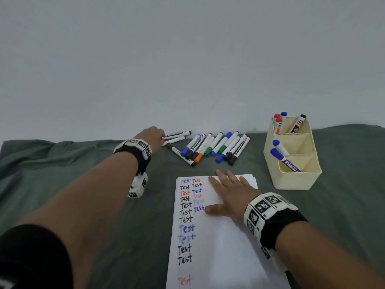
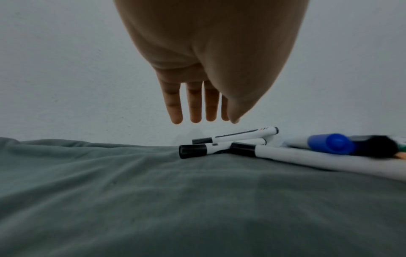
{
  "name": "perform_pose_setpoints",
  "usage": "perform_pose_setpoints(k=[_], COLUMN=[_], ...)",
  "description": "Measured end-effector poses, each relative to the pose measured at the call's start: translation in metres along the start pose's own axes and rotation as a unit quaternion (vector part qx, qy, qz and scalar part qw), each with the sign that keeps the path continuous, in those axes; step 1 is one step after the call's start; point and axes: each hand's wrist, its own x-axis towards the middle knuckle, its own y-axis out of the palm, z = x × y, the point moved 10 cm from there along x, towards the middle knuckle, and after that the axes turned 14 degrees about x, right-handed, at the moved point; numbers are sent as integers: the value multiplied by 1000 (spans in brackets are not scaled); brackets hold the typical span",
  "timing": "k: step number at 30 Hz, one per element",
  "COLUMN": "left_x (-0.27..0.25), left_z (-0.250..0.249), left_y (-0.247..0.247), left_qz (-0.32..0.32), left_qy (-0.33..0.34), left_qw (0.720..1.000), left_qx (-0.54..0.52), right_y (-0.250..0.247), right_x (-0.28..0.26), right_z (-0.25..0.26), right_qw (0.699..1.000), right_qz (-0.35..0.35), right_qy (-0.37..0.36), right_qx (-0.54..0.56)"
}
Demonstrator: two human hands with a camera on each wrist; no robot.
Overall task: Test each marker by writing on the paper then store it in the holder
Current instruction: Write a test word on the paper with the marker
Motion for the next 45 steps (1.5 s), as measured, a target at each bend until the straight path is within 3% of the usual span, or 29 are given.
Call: perform_pose_setpoints(k=[5, 11, 15, 20, 23, 27, 30, 35, 38, 40, 43, 45], left_x=[26, 36, 38, 31, 18, -16, -49, -112, -138, -151, -157, -153], left_z=[-7, -5, -3, 1, 3, -8, -28, -75, -104, -118, -122, -109], left_y=[22, 32, 32, 35, 22, -9, -25, -44, -43, -44, -42, -38], left_qz=[46, 26, 16, 39, -18, -92, -78, -72, -32, -27, -23, -6], left_qy=[11, -60, -69, -41, -39, -6, 36, 131, 179, 195, 182, 145], left_qw=[999, 998, 998, 992, 987, 991, 996, 988, 982, 980, 982, 988], left_qx=[13, 18, -2, 114, 156, 98, -2, -34, -44, -39, -42, -59], right_y=[0, 1, 1, -1, -7, -15, -29, -59, -68, -68, -59, -58], right_x=[5, 8, 9, 9, 8, 5, -1, -16, -22, -18, -8, -6], right_z=[-3, -4, -5, -4, -1, 5, 8, 9, 19, 27, 22, 24], right_qw=[1000, 999, 999, 999, 998, 998, 993, 967, 958, 961, 983, 986], right_qz=[-12, -19, -21, -23, -32, -50, -94, -227, -276, -265, -183, -167], right_qy=[-5, -9, -8, -9, -11, -4, -3, -19, -60, -75, -30, -26], right_qx=[16, 32, 38, 42, 47, 49, 78, 116, 58, -12, 6, 6])
